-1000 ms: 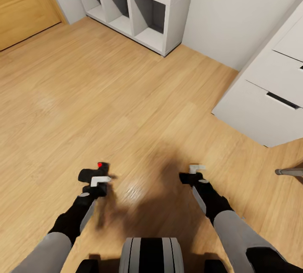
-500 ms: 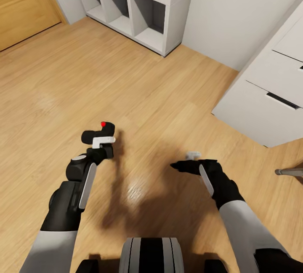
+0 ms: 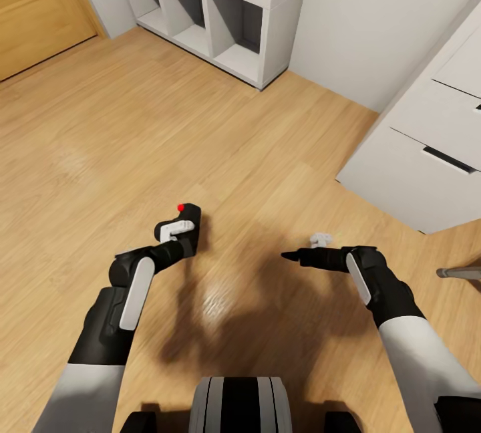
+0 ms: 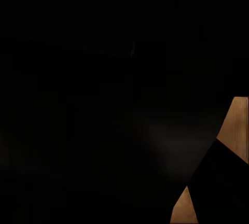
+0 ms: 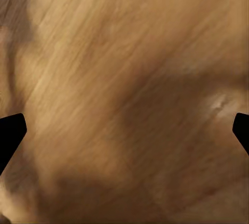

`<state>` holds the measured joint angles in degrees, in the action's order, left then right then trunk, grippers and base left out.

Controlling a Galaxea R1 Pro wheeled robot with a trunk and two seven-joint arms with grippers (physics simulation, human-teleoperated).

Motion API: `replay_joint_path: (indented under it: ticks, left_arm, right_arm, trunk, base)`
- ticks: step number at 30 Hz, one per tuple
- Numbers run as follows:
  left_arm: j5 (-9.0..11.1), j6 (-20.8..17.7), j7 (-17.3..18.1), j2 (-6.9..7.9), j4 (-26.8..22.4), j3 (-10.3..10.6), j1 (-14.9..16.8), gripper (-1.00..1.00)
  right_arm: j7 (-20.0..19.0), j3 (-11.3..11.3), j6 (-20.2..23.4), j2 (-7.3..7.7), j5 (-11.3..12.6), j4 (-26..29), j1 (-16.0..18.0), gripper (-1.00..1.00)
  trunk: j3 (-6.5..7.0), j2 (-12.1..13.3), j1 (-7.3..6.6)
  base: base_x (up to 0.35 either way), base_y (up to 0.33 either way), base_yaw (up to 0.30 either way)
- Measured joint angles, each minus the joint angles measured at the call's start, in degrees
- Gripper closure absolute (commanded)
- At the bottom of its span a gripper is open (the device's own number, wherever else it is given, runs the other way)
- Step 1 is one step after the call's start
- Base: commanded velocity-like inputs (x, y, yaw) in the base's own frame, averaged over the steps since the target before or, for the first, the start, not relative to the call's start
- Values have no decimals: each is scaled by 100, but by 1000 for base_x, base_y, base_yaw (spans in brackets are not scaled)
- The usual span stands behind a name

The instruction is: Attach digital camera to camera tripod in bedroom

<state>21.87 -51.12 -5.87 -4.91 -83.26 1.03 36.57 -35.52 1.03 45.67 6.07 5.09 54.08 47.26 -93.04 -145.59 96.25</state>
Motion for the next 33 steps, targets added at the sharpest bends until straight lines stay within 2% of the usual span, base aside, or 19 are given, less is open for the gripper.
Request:
replay_joint_path:
  ticks: [2, 5, 8, 14, 21, 26, 33]
  left_arm:
    - [142, 137, -2, 0, 90, 0, -2, 100]
    - [243, 393, -26, 0, 191, -1, -8, 100]
    - [284, 511, -105, 0, 229, -1, -10, 100]
    - [341, 641, -528, -8, 406, 3, -12, 100]
    - [391, 701, -858, -99, 707, 3, -12, 100]
    - [565, 802, -912, -116, 871, 0, -12, 100]
    - [1064, 1331, -890, -93, 1196, -1, -71, 100]
  right_arm:
    - [-18, 2, 6, 8, 3, 6, 0, -100]
    - [-31, 4, 13, 12, 7, 8, 0, -100]
    - [-35, 2, 19, 10, 8, 7, 0, -100]
    - [-46, 4, 26, 9, 12, 6, 0, -100]
    - [-50, 1, 27, 8, 30, -7, 0, -100]
    - [-50, 1, 27, 11, 33, -27, 0, -100]
    - [-56, 5, 80, 18, 31, -39, 0, -100]
  trunk:
    - [0, 0, 0]
    - [0, 0, 0]
    - [0, 0, 0]
    - [0, 0, 0]
    - [154, 9, -18]
    - [265, 16, -31]
    - [420, 25, -49]
  base:
    - [0, 0, 0]
    - [0, 0, 0]
    - [0, 0, 0]
    - [0, 0, 0]
    - [0, 0, 0]
    - [0, 0, 0]
    - [0, 0, 0]
